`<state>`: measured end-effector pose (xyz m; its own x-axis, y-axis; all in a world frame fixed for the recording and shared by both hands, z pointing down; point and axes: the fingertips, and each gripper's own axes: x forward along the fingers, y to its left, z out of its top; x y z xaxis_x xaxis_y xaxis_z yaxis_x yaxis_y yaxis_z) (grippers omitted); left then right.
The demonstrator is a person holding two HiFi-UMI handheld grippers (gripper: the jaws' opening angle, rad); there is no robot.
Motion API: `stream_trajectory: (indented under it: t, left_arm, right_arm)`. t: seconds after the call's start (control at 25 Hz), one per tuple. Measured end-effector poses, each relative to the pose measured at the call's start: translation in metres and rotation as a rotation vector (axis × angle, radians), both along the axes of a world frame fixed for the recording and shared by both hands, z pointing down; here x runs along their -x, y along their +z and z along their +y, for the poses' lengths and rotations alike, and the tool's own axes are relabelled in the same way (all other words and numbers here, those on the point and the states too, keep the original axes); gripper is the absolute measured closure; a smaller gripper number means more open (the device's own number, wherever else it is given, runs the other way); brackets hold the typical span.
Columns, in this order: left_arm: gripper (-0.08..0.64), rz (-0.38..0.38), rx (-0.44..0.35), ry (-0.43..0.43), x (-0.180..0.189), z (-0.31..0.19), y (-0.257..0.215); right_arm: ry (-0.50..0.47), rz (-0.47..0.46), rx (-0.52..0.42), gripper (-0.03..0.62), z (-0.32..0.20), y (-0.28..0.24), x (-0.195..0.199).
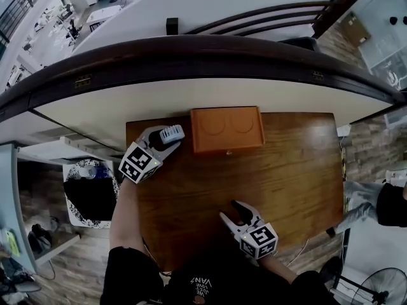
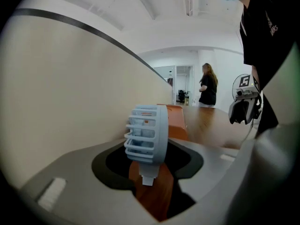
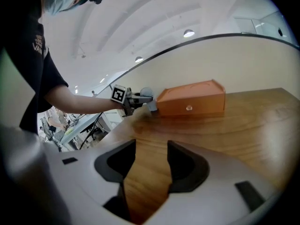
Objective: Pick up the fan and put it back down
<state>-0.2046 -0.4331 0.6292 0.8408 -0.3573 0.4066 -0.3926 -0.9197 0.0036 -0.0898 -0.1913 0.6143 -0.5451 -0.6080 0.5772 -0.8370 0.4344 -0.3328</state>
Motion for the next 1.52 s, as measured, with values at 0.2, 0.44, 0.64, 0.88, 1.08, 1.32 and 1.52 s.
stream_trajectory:
  t: [0.2, 0.44, 0.64, 0.88, 1.08, 1.32, 1.52]
  left_arm:
    - [0.364, 0.05, -0.022, -0.015, -0.002, -0.005, -0.001]
    - [0.344, 0.095, -0.01, -0.061, 0.003, -0.01, -0.008]
    - [0.325, 0.106, -0.014, -0.051, 0.003, -0.007, -0.012]
    - [0.316, 0.143, -0.018, -0.076, 0.01, -0.002, -0.027]
    - [0.305, 0.161, -0.028, -0.096, 0.015, 0.016, -0.042]
    - [0.282, 0.151, -0.039, -0.195, 0.035, 0.03, -0.052]
    - [0.282, 0.156, -0.071, -0.265, 0.05, 0.052, -0.074]
  right_arm:
    - [-0.024, 0.0, 0.001, 0.41, -0.003, 0.0, 0.008]
    - [-0.026, 0.011, 0.001, 0.41, -0.004, 0.0, 0.005]
    - [-0.023, 0.013, 0.004, 0.41, -0.001, 0.001, 0.002]
    - [-0.033, 0.01, -0.013, 0.41, -0.002, -0.003, 0.004]
    - [-0.044, 0.007, -0.043, 0.41, -0.002, -0.013, 0.004]
    - [-0.068, 0.002, -0.092, 0.41, 0.004, -0.028, 0.003]
    - [-0.088, -0.005, -0.136, 0.41, 0.014, -0.039, 0.0]
